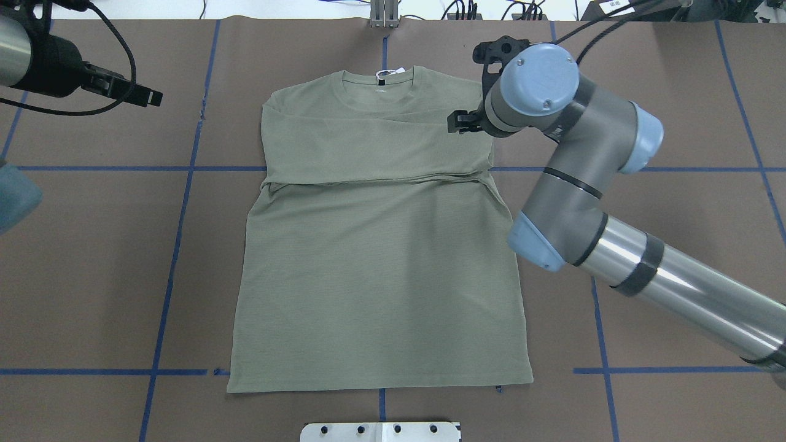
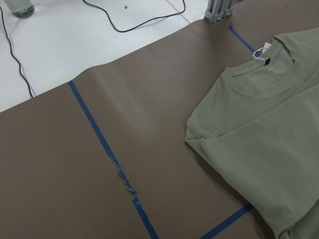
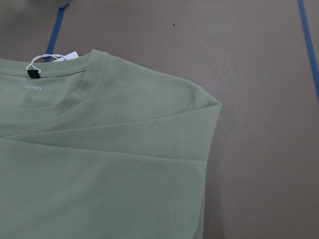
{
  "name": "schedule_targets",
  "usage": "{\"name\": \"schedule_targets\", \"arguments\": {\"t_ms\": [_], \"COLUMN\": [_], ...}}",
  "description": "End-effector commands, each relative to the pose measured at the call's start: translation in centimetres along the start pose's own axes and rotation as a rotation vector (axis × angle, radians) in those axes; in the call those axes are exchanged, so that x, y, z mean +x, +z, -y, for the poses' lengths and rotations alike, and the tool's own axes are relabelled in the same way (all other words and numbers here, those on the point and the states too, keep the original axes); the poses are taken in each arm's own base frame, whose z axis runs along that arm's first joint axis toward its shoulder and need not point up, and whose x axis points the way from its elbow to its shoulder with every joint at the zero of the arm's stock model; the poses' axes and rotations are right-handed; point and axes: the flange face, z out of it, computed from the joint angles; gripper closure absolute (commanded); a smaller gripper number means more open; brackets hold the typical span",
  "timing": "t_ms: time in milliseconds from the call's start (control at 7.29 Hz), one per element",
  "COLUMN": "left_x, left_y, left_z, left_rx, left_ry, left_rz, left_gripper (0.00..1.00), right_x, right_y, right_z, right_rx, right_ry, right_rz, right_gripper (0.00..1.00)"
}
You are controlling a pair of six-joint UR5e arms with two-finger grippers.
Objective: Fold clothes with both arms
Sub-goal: 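Move both grippers to the shirt's side edges and down toward the hem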
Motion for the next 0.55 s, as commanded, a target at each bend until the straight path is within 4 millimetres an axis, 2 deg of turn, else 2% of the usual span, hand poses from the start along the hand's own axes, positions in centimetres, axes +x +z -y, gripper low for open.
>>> {"name": "schedule_targets", "arguments": {"t_ms": [0, 137, 274, 412], "left_x": [7.8, 10.8, 12.8, 14.5], "left_y": [-0.1, -0.6, -0.7, 0.4], "left_z": [-5.7, -8.8, -12.4, -16.2], "left_rx": [0.036, 0.034, 0.027, 0.035], "left_ry": [-0.253, -0.347, -0.427, -0.497], "left_rz": [-0.034, -0.066, -0.115, -0.147], "left_gripper": [0.0, 0.0, 0.0, 0.0], "right_x": [4.6, 5.3, 7.7, 10.3], "right_y": [-8.8, -11.3, -11.8, -11.0], "right_z": [-6.7, -10.3, -14.7, -18.9], "right_rx": [-0.008, -0.036, -0.042, -0.017], "right_ry": [0.283, 0.396, 0.447, 0.469], "right_rz": [0.114, 0.186, 0.226, 0.237], "right_gripper": [0.0, 0.0, 0.0, 0.0]}}
